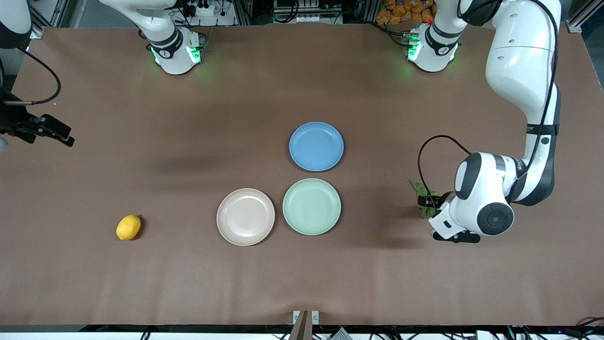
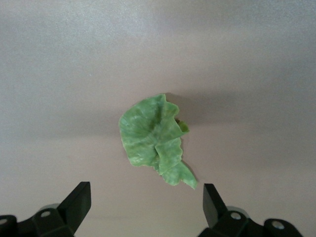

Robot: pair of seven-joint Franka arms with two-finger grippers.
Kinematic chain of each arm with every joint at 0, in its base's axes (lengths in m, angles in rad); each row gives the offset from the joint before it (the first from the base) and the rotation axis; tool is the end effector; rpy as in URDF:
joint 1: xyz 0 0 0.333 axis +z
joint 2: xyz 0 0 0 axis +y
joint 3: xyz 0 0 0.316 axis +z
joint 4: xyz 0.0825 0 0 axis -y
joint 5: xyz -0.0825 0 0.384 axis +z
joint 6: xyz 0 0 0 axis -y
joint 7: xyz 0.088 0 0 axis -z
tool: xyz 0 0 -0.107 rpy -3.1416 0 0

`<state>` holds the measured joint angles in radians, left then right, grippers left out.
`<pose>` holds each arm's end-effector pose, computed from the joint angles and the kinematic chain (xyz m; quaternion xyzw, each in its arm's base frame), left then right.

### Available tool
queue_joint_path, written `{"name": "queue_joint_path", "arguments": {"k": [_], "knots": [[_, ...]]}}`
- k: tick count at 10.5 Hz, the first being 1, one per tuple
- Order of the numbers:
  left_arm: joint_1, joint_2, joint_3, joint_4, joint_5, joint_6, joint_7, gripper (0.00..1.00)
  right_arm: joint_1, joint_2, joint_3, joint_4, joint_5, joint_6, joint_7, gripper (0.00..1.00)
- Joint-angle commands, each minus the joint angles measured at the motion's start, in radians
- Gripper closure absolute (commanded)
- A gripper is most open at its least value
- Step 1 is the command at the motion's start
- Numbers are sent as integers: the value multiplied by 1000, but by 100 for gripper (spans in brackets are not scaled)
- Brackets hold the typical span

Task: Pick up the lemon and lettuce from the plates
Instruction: 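Lower the lettuce onto the table and open the left gripper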

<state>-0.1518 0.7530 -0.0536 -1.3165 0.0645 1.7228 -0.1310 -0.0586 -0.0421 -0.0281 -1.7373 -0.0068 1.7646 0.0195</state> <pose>0.6875 -0.1293 0.2659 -0.9841 0.0429 0.1676 0.0399 0.5534 -0.0490 0.5858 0.9980 -0.0525 0.0346 0.0039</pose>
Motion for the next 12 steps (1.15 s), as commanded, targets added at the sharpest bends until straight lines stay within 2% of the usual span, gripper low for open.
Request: {"name": "queue_joint_path", "arguments": {"k": [1, 5, 12], "knots": [[64, -20, -5, -10, 29, 1, 24, 0, 0, 19, 2, 73, -13, -55, -3, 0], [124, -30, -5, -13, 31, -8, 25, 0, -9, 28, 0, 145, -9, -109, -6, 0], [138, -78, -28, -41, 12, -6, -125, 0, 63, 44, 8, 148, -27, -155, 23, 0]]}}
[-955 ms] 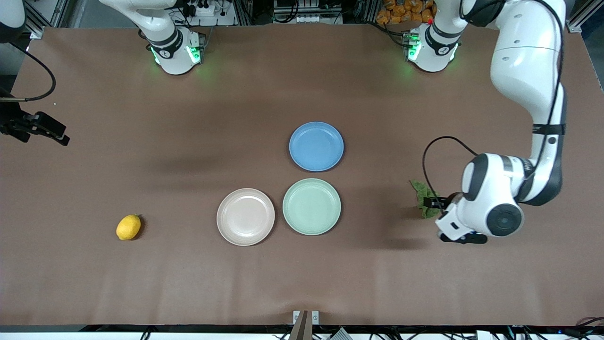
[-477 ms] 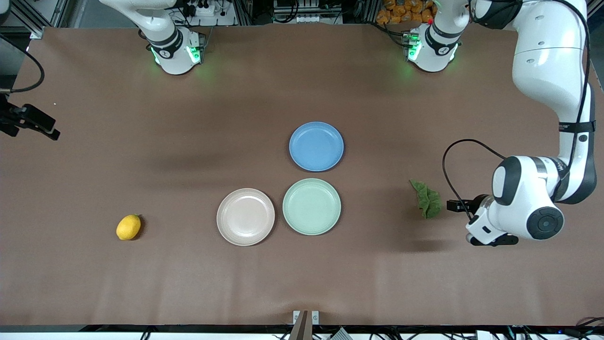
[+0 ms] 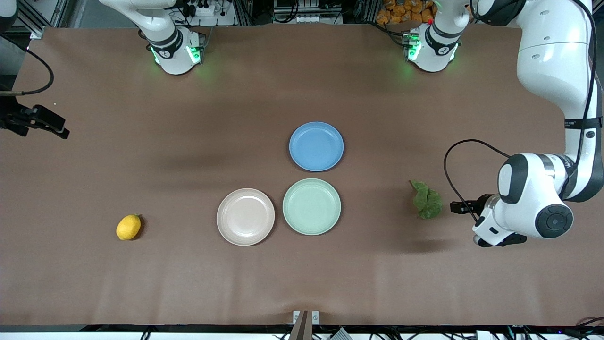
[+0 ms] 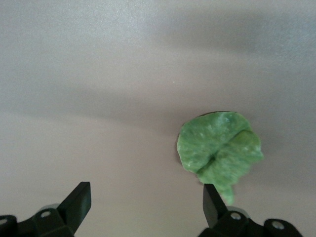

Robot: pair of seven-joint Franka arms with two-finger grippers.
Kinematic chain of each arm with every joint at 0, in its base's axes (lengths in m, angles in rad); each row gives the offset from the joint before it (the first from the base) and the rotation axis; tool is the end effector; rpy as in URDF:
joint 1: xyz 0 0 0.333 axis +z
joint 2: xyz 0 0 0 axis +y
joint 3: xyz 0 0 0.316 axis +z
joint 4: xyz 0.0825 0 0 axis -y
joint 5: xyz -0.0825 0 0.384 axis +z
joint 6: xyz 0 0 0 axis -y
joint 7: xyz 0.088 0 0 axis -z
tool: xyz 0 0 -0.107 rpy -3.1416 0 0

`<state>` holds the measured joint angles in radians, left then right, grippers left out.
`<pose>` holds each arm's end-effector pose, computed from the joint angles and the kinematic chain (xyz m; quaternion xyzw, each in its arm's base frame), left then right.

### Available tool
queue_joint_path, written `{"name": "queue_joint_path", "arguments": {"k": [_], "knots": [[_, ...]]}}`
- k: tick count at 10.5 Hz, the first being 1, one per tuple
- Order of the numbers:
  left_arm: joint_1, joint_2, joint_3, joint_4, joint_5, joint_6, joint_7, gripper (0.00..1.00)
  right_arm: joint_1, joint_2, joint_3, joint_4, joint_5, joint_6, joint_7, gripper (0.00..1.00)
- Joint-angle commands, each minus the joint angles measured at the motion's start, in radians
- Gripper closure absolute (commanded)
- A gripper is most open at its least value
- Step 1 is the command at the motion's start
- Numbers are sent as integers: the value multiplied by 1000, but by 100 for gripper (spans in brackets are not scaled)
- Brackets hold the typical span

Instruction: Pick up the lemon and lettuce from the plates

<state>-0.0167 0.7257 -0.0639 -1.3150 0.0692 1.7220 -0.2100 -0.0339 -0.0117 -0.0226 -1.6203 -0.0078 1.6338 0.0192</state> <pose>0.7002 -0.0408 0.2858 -0.9857 -0.0579 0.1547 0.0335 0.5554 -0.0323 0.6131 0.9992 -0.0376 0.0125 0.0040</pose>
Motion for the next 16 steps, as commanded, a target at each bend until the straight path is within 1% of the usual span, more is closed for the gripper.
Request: {"name": "queue_joint_path", "arguments": {"k": [1, 2, 4, 7, 9, 10, 11, 12, 14, 16], "knots": [[7, -75, -25, -55, -15, -5, -49, 0, 42, 13, 4, 33, -27, -26, 83, 0], [8, -104, -25, -87, -28, 1, -49, 0, 52, 13, 6, 33, -27, -26, 126, 0], [9, -167, -25, -139, -47, 4, -49, 0, 61, 13, 6, 33, -32, -26, 127, 0], [11, -271, -25, -231, -61, 4, -55, 0, 52, 15, 4, 30, -37, -26, 110, 0], [11, -336, -27, -279, -61, 4, -55, 0, 31, 13, 0, 28, -35, -37, 56, 0], [11, -359, -31, -286, -65, 4, -55, 0, 2, 13, 0, 28, -31, -38, 30, 0], [11, -385, -42, -302, -65, 4, -55, 0, 0, 13, 0, 25, -31, -43, 30, 0], [11, -405, -54, -303, -65, 4, -55, 0, 8, 13, 1, 26, -32, -66, 36, 0], [11, -446, -74, -303, -65, 4, -55, 0, 9, 13, 3, 29, -32, -65, 36, 0], [11, -500, -76, -306, -80, -5, -55, 0, 15, 13, 6, 28, -35, -65, 36, 0]]}}
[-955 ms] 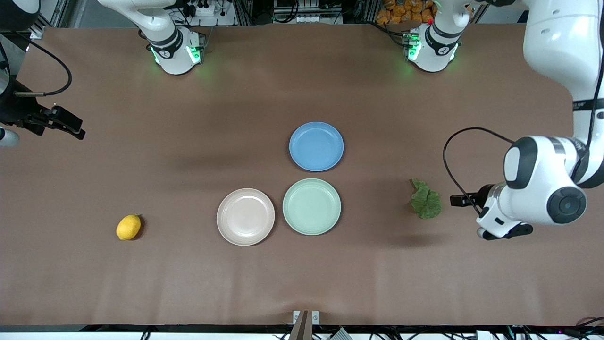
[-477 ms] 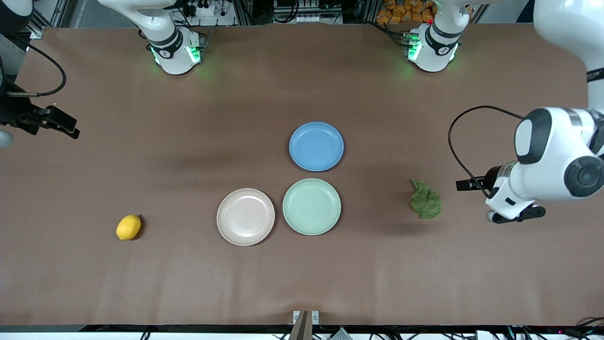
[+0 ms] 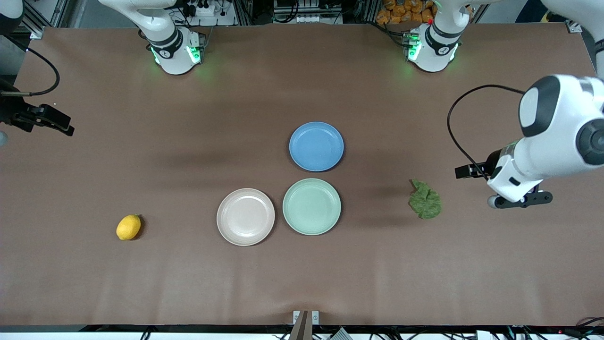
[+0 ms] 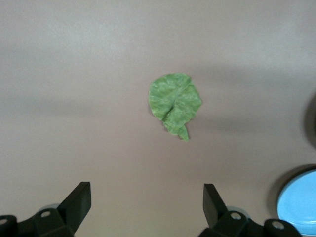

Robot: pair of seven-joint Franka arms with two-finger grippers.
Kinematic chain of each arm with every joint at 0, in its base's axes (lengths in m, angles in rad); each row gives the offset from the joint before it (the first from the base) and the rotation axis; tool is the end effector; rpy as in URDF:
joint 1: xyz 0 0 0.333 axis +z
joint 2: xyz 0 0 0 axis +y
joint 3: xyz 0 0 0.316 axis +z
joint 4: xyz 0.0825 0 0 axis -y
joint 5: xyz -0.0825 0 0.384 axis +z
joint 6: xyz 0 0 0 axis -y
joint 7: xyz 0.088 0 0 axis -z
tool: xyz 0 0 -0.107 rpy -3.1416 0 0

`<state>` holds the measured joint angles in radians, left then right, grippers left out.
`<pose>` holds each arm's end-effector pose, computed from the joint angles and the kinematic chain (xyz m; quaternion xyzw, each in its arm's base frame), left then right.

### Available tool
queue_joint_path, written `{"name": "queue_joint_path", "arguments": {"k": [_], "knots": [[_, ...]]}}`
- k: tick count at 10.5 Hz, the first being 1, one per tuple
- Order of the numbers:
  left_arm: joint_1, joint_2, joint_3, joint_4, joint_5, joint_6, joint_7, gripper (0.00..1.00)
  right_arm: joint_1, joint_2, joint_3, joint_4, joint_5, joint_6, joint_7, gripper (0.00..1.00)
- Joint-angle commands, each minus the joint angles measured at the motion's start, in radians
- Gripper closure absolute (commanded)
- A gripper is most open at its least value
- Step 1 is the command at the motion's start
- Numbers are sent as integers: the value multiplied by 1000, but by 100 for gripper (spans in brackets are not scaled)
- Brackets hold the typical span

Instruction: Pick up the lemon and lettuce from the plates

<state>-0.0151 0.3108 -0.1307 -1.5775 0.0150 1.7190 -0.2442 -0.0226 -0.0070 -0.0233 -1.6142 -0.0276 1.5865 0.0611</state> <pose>0.6288 -0.0823 0.4483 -0.9953 -0.0487 0.0841 0.0035 0.5521 -0.0283 0.6093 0.9984 -0.0531 -0.0102 0.0138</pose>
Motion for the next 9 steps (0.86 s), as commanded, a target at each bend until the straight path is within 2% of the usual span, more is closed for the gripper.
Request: {"name": "queue_joint_path", "arguments": {"k": [1, 6, 9], "knots": [[9, -105, -9, -48, -26, -9, -20, 0, 3, 9, 5, 22, -15, -17, -6, 0], [14, -194, 3, -36, -23, -91, 69, 0, 3, 12, 5, 20, -15, -19, -6, 0], [78, -245, 3, -36, -29, -93, 189, 0, 0, 13, 5, 19, -15, -19, -6, 0]]}}
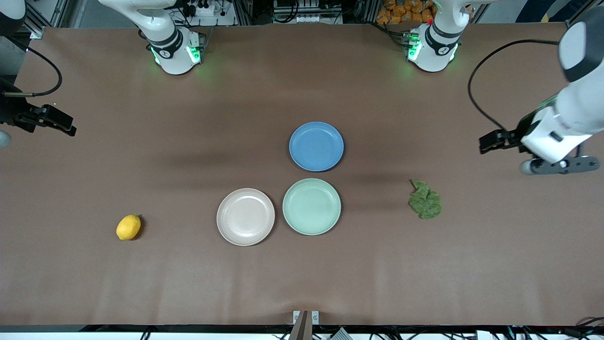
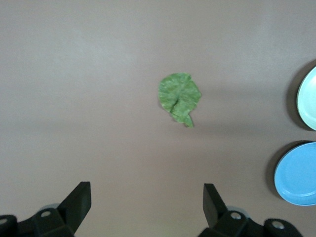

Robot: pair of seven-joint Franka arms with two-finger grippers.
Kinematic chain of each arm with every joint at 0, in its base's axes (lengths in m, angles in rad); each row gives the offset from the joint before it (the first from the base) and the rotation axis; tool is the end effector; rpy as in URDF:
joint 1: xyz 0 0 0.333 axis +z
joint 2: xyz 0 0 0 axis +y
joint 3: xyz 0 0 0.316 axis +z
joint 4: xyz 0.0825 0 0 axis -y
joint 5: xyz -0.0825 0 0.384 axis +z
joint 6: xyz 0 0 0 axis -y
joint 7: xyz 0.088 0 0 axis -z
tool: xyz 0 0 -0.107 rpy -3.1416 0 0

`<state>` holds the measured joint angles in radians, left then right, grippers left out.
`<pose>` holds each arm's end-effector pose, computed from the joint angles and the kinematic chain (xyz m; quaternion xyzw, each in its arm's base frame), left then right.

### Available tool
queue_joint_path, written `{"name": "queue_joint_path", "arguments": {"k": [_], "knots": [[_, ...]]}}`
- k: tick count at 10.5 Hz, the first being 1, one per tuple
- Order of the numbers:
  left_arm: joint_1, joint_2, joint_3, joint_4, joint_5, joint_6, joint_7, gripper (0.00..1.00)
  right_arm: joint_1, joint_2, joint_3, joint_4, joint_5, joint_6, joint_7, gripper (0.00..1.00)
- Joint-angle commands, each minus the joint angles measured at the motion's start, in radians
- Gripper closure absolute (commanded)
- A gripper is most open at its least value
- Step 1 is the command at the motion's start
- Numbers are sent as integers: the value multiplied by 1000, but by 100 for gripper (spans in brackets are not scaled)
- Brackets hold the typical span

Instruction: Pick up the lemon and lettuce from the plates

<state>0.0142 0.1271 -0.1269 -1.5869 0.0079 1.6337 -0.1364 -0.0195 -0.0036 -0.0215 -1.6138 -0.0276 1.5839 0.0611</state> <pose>0.5894 -0.0618 0.5497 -0.9991 -0.0116 0.0398 0.0008 0.5529 -0.0256 0.6074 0.9985 -0.0507 -0.0130 0.0139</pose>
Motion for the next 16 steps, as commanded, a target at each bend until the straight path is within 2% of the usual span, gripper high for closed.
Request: {"name": "queue_joint_path", "arguments": {"k": [1, 3, 5, 7, 9, 11, 16], "knots": [[53, -79, 0, -24, -22, -6, 86, 0, -4, 10, 3, 18, -15, -16, -6, 0], [78, -90, 1, 43, -14, -2, 64, 0, -4, 10, 3, 20, -15, -16, -6, 0], [79, -92, 4, 62, -11, -2, 43, 0, -5, 10, 3, 20, -15, -16, -6, 0], [86, -84, 4, 94, -9, -2, -78, 0, -4, 10, 3, 18, -15, -16, -6, 0], [63, -87, -37, 88, -12, -3, -124, 0, 1, 10, 3, 23, -15, -16, -6, 0], [63, -78, -124, 84, -43, -5, -134, 0, 0, 10, 3, 23, -15, -16, -6, 0], [118, -83, -138, 35, -63, 2, -63, 0, -4, 10, 3, 21, -15, -16, -6, 0]]}}
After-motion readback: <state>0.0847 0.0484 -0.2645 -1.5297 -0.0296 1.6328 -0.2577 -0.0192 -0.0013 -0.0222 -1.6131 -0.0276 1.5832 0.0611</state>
